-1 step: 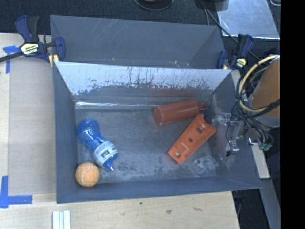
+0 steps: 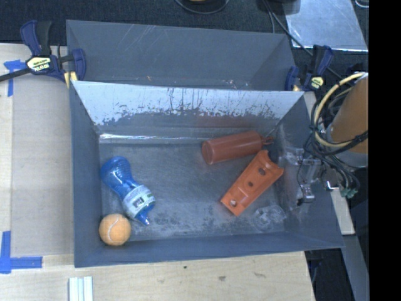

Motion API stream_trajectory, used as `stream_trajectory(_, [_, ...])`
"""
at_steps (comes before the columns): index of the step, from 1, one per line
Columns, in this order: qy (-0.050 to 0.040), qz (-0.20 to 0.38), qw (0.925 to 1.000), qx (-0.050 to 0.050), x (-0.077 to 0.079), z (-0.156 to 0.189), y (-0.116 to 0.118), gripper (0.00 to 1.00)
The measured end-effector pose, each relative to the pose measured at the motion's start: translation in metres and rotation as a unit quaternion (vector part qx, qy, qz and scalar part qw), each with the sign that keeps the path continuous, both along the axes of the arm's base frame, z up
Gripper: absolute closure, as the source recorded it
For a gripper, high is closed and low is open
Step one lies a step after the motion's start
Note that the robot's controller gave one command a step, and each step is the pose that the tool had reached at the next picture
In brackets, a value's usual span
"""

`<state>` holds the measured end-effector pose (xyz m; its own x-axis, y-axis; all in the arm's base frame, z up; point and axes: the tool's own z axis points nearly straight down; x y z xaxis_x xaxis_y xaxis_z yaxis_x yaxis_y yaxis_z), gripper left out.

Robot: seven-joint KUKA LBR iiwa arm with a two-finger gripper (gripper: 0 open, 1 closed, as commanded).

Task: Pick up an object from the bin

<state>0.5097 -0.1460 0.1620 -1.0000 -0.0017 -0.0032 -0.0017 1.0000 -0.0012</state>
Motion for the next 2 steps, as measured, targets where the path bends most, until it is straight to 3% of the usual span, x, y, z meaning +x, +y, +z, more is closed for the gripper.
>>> stream_trajectory(1, [0.0009,0.053,0.9986,0.0,0.033,-0.068,0.002,0.0])
stream_trajectory(2, [-0.0045,0.001,1.0,-0.001,0.035,-0.087,0.011,0.0])
